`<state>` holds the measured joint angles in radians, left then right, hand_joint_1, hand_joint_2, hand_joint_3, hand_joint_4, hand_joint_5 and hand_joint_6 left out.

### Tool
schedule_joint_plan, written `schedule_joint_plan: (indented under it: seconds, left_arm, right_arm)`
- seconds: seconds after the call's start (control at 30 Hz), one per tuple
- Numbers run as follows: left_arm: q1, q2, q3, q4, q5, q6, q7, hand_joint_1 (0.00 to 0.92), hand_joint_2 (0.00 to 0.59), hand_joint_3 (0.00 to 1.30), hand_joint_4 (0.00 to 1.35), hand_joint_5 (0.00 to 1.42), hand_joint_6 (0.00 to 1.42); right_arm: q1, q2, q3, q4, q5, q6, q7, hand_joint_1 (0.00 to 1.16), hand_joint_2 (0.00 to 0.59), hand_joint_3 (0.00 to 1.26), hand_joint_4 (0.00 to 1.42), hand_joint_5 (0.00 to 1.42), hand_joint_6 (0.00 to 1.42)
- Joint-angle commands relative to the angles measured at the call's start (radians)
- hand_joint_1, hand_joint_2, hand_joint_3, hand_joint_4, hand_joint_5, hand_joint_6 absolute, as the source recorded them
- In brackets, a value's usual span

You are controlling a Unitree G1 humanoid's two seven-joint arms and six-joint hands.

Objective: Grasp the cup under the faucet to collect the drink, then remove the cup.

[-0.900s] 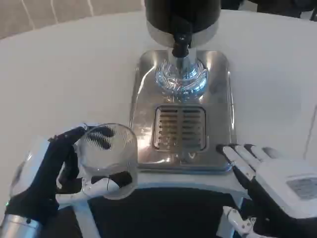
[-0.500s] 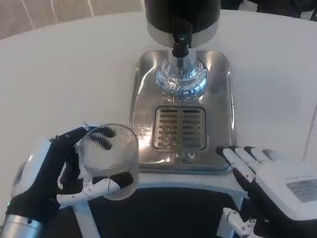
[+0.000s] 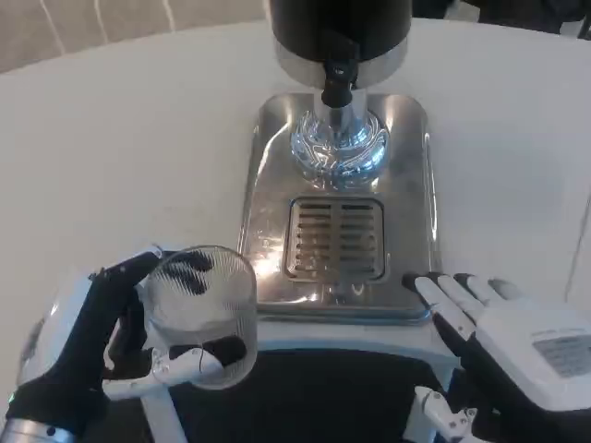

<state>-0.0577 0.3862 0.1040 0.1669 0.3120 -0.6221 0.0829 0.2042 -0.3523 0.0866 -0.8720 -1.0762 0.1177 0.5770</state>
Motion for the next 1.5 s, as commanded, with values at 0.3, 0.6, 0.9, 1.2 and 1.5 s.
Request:
schedule_joint_plan:
  seconds: [0.3, 0.6, 0.9, 1.2, 1.5]
  left_arm:
    - [-0.098, -0.035, -0.027, 0.099, 0.016, -0.004, 0.032, 0.676, 0.0, 0.92, 1.1, 1.37, 1.42]
    - [-0.329, -0.076, -0.067, 0.302, 0.067, -0.029, 0.131, 0.681, 0.0, 0.92, 1.1, 1.36, 1.42]
    - [-0.478, -0.072, -0.097, 0.454, 0.086, -0.068, 0.189, 0.683, 0.0, 0.92, 1.1, 1.36, 1.42]
    - [-0.613, -0.084, -0.167, 0.636, 0.117, -0.088, 0.22, 0.684, 0.0, 0.91, 1.09, 1.36, 1.42]
    - [-0.696, -0.12, -0.225, 0.758, 0.137, -0.096, 0.264, 0.684, 0.0, 0.9, 1.09, 1.36, 1.42]
  right_arm:
    - [-0.001, 0.016, -0.002, -0.008, -0.003, -0.002, 0.027, 0.14, 0.586, 0.0, 0.0, 0.0, 0.0]
    - [0.012, 0.011, -0.039, -0.016, 0.007, 0.005, 0.055, 0.14, 0.583, 0.0, 0.0, 0.0, 0.0]
    - [0.02, 0.012, -0.055, -0.003, 0.014, 0.003, 0.049, 0.15, 0.582, 0.0, 0.0, 0.0, 0.0]
    - [-0.007, 0.012, -0.054, 0.017, 0.019, 0.008, 0.056, 0.15, 0.582, 0.0, 0.0, 0.0, 0.0]
    - [0.006, -0.001, -0.09, 0.01, 0.043, 0.011, 0.064, 0.15, 0.582, 0.0, 0.0, 0.0, 0.0]
